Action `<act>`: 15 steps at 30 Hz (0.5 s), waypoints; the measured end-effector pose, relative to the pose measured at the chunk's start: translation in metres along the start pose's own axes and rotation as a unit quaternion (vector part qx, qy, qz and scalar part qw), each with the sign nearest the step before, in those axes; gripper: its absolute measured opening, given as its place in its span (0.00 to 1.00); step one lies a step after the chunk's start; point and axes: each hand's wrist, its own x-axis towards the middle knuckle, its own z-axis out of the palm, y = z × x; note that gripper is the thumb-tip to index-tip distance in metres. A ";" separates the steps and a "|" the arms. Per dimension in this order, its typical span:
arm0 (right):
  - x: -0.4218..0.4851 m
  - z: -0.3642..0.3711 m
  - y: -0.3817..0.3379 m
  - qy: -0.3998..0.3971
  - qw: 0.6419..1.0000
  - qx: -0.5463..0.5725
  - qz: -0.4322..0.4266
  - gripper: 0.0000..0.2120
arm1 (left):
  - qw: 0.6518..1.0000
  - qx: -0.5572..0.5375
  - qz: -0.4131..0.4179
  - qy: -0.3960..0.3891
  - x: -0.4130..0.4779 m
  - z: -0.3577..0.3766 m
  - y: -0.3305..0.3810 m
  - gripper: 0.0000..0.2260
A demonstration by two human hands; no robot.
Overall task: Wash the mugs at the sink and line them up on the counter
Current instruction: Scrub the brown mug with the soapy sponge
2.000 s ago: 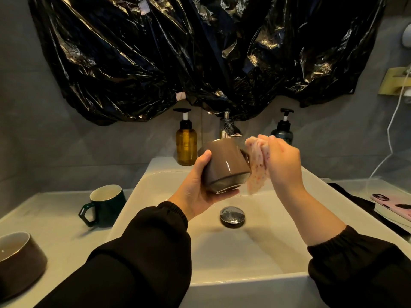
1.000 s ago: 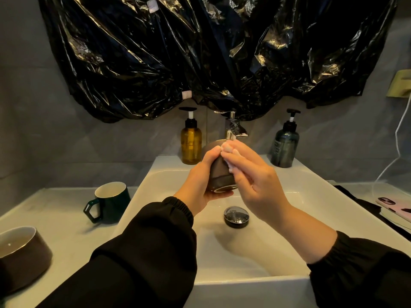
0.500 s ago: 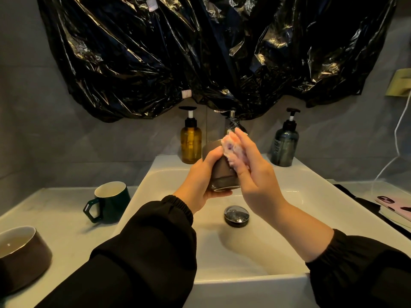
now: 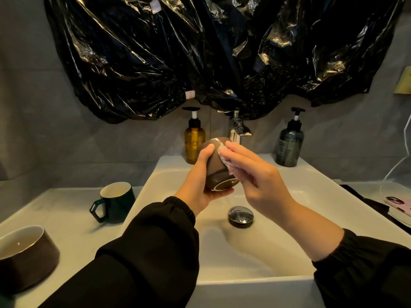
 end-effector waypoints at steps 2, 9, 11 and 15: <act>0.001 -0.001 0.006 0.018 0.999 -0.042 -0.024 0.21 | 1.000 -0.023 -0.012 0.010 0.000 0.000 -0.002 0.26; 0.015 -0.015 0.012 0.150 0.960 0.054 0.231 0.15 | 0.998 0.058 -0.007 0.000 0.003 0.000 0.002 0.20; 0.019 -0.021 0.010 0.153 0.950 0.116 0.248 0.13 | 0.991 0.130 -0.013 -0.016 0.002 0.003 -0.001 0.19; 0.022 -0.029 0.012 -0.001 0.952 0.177 0.248 0.11 | 0.980 0.192 -0.029 -0.033 0.000 0.005 -0.003 0.21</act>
